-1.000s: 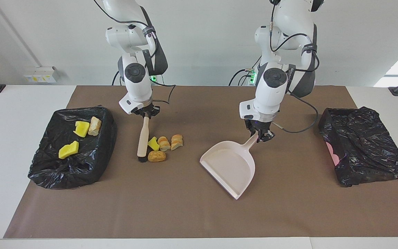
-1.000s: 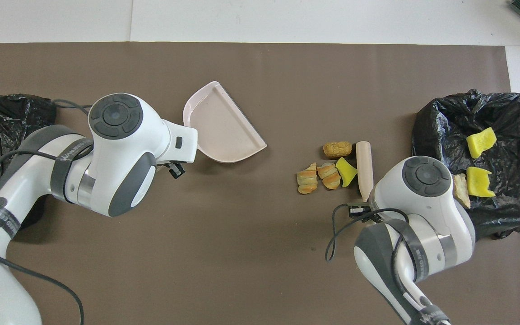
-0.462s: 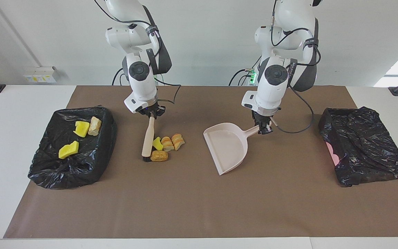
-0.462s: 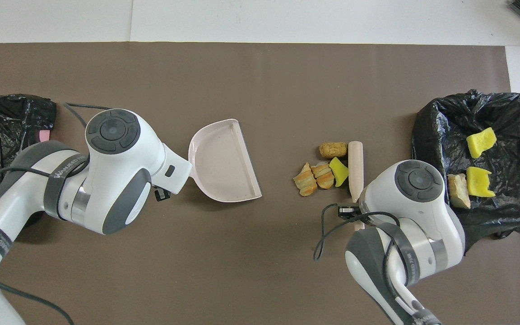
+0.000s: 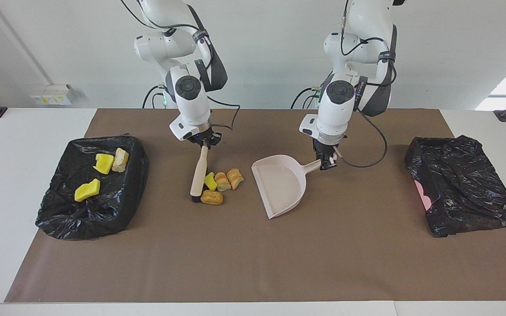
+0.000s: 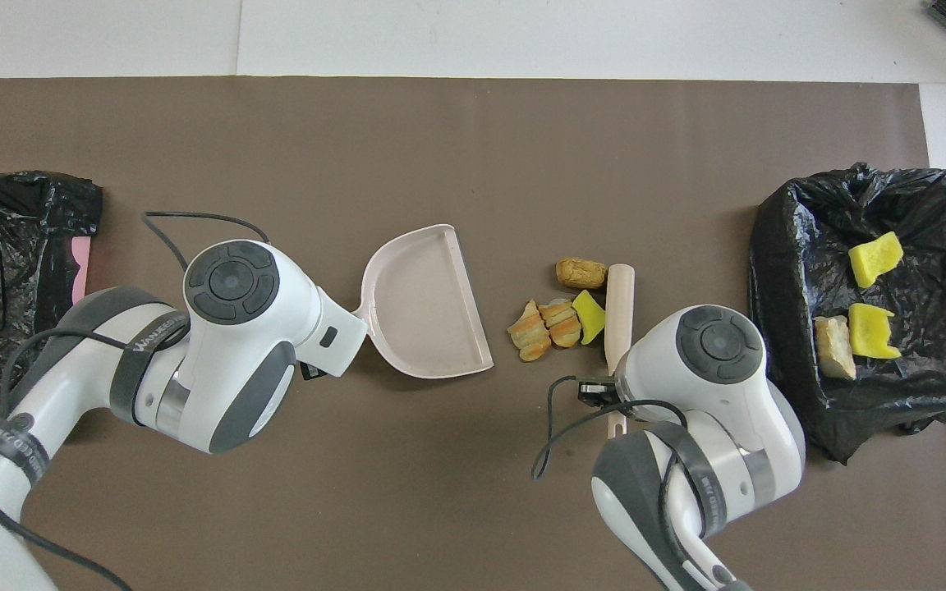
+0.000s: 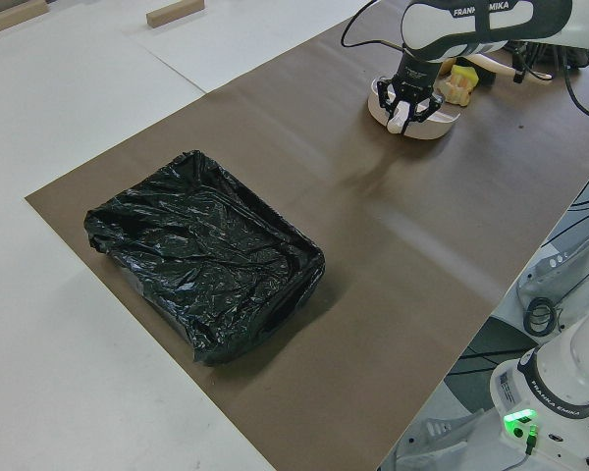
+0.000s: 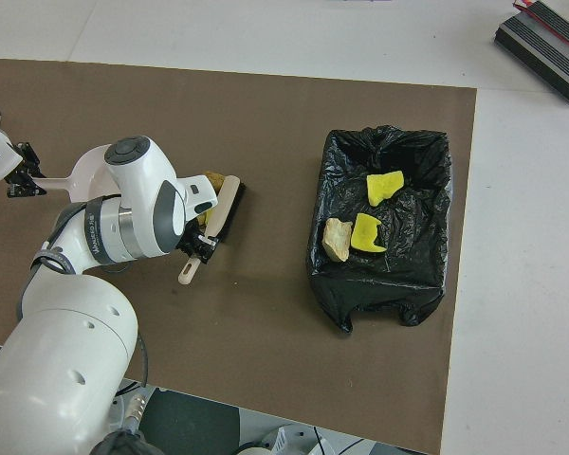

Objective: Sweep and dump trash in bin
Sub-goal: 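Sweep the stones and sponge into the dustpan with the right gripper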

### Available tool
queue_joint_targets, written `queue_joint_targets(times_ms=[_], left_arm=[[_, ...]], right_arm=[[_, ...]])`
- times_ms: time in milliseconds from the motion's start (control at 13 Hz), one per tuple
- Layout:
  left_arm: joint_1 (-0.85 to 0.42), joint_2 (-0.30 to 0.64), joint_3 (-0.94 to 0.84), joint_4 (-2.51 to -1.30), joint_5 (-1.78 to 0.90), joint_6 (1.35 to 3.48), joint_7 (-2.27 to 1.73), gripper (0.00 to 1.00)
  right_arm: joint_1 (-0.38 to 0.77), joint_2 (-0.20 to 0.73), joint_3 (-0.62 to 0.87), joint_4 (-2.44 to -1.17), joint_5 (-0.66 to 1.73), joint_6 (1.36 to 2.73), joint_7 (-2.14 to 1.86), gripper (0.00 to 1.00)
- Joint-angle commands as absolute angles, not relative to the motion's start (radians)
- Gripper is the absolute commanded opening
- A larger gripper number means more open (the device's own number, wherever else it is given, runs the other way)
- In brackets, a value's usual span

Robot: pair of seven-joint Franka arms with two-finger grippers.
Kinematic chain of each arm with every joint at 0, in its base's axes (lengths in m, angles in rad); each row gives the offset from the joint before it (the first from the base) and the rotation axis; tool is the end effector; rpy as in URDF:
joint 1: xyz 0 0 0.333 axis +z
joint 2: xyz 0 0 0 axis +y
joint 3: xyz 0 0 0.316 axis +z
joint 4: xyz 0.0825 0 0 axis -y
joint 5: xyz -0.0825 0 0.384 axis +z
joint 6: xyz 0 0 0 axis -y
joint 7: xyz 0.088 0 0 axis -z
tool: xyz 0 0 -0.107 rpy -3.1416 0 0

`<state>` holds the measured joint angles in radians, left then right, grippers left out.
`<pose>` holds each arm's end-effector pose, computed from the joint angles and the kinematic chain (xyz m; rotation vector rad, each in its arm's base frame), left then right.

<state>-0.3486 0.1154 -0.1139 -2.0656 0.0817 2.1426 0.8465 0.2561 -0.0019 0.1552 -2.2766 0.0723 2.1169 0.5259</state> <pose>0.5069 -0.2478 0.3752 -2.4117 1.9383 0.0729 0.4553 0.2022 0.3441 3.1020 -0.2441 -0.2606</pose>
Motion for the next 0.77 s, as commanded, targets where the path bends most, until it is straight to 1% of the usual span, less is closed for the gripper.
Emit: queue_joint_targets(times_ms=[0, 231, 385, 538, 692], left_arm=[[-0.362, 0.075, -0.104, -2.125, 0.089, 2.163, 0.841, 0.00], [-0.362, 0.075, -0.104, -2.125, 0.087, 2.163, 0.841, 0.00], [-0.360, 0.075, -0.104, -2.125, 0.087, 2.163, 0.827, 0.00], [-0.360, 0.075, -0.104, -2.125, 0.087, 2.163, 0.824, 0.00], [-0.359, 0.075, -0.104, -2.125, 0.087, 2.163, 0.824, 0.00]], right_arm=[[0.288, 0.049, 0.158, -2.220, 0.126, 2.135, 0.586, 0.00], [0.391, 0.173, 0.158, -2.073, 0.153, 2.129, 0.687, 0.00], [0.434, 0.238, 0.158, -1.979, 0.194, 2.128, 0.706, 0.00], [0.459, 0.248, 0.158, -1.930, 0.256, 2.126, 0.698, 0.00], [0.483, 0.261, 0.163, -1.919, 0.275, 2.134, 0.660, 0.00]])
